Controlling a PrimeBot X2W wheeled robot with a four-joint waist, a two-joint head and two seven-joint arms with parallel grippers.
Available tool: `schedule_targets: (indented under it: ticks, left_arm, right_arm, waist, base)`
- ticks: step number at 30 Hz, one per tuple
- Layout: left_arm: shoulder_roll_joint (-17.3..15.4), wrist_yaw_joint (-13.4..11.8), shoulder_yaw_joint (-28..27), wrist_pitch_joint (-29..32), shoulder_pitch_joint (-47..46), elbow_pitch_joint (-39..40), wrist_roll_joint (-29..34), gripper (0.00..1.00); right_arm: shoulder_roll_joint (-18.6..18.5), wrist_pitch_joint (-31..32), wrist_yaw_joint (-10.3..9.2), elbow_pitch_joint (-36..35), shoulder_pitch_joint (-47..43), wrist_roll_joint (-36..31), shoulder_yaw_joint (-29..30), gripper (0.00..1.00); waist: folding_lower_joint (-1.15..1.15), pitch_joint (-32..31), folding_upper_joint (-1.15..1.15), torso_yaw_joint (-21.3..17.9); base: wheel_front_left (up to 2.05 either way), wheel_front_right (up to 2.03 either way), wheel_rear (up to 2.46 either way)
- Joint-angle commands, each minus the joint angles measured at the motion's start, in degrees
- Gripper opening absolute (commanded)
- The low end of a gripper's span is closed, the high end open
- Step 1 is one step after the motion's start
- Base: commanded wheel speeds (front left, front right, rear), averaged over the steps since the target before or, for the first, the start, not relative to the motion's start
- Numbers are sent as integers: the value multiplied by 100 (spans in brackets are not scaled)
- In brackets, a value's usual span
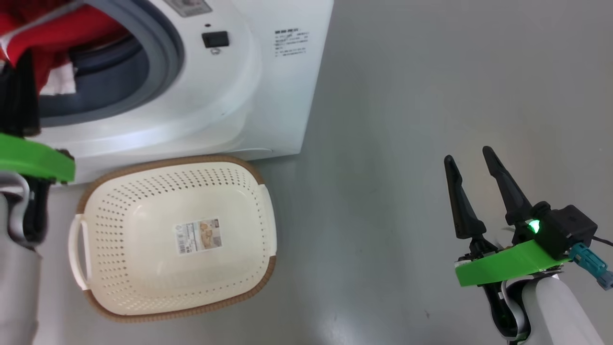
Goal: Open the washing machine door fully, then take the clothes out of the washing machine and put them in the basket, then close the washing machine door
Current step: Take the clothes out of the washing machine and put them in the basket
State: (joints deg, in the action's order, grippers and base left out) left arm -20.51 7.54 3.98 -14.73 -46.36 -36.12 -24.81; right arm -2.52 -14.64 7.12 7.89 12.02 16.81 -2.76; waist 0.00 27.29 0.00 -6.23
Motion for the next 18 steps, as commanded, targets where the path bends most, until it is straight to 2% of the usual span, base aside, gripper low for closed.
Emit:
schedule_targets:
  ticks: [1,4,10,18]
  left_arm:
    - [-125,-7,-413,-27,282,397,178,0]
    - [1,-7,-620,-27,494,652,323,0]
    - [486,-6,-1250,-27,1203,1523,490,0]
    - [948,-6,-1531,-27,1974,2809,631,0]
  right_arm:
    - [-36,-36,36,-98,-113,-25,-90,100]
    - [-36,-36,36,-92,-135,-25,-65,100]
    - [-36,-36,36,-62,-222,-20,-11,100]
    - [-36,-36,36,-41,-285,-71,44,100]
  waist:
    - [0,-189,0,174]
    - [0,-226,0,227]
    - [0,-370,0,365]
    - [0,-447,0,530]
  base:
    - [0,0,0]
    - [0,0,0]
    - [0,0,0]
    - [0,0,0]
